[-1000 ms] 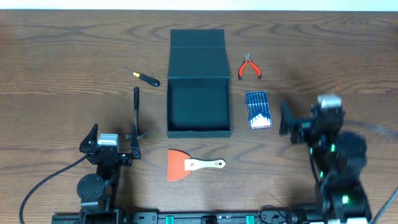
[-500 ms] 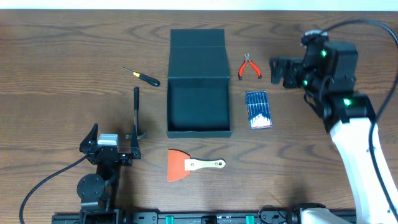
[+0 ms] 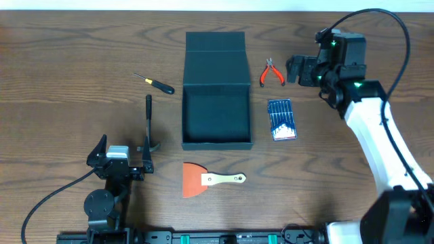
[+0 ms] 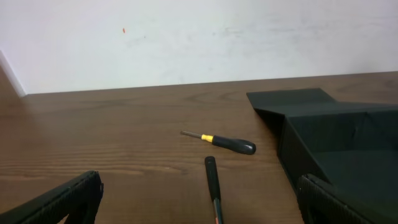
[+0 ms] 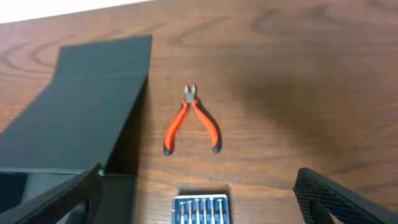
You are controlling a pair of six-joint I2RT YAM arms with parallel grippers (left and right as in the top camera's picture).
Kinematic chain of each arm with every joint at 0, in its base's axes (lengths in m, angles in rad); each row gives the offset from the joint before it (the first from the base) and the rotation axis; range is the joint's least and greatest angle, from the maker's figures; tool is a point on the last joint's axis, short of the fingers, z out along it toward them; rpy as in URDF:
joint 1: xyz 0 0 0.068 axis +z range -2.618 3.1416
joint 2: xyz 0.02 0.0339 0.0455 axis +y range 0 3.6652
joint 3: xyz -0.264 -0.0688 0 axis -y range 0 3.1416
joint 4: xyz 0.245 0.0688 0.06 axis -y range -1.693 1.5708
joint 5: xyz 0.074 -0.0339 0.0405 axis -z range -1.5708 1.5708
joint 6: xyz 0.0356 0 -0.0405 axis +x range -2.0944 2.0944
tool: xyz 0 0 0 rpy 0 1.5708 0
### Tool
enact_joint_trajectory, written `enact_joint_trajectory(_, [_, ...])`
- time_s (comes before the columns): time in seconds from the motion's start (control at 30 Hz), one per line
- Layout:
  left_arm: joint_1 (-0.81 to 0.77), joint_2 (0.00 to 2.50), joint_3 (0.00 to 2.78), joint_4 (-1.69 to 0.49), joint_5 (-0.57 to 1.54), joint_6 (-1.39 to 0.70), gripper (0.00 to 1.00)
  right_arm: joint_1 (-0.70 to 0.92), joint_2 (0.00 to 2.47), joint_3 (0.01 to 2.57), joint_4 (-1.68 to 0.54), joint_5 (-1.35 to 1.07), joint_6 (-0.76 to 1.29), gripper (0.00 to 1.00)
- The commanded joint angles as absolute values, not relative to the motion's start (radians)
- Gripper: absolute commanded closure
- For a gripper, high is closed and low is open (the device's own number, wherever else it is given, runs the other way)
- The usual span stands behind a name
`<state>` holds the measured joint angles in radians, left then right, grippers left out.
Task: Pack container
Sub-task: 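Move the right gripper forward over the red-handled pliers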
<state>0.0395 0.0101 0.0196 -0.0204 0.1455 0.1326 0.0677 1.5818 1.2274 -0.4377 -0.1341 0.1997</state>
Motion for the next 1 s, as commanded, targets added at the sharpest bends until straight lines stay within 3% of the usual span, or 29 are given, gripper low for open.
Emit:
enact_joint_trajectory(0.0, [0.045,0.005,0.004,-0.058,0.152,0.146,0.01,0.079,1.632,1.248,-0.432,-0.132,0.253,0.01])
enact_joint_trajectory(0.2, [0.045,0.005,0.004,-0.058,0.152,0.146,0.02,0.068,1.695,1.341,-0.503,-0.132,0.371,0.01])
enact_joint_trajectory(0.57, [0.045,0.005,0.004,-0.058,0.152,0.146,0.01,0.069,2.007,1.794,-0.985,-0.171,0.37,0.03])
enact_joint_trajectory(0.73, [0.045,0.005,0.004,-0.058,0.152,0.146,0.01,0.076,2.08,1.818,-0.998,-0.173,0.353,0.18])
enact_joint_trajectory(0.97, [0.045,0.005,0.004,-0.058,0.152,0.146,0.02,0.082,2.128,1.818,-0.942,-0.165,0.266,0.19])
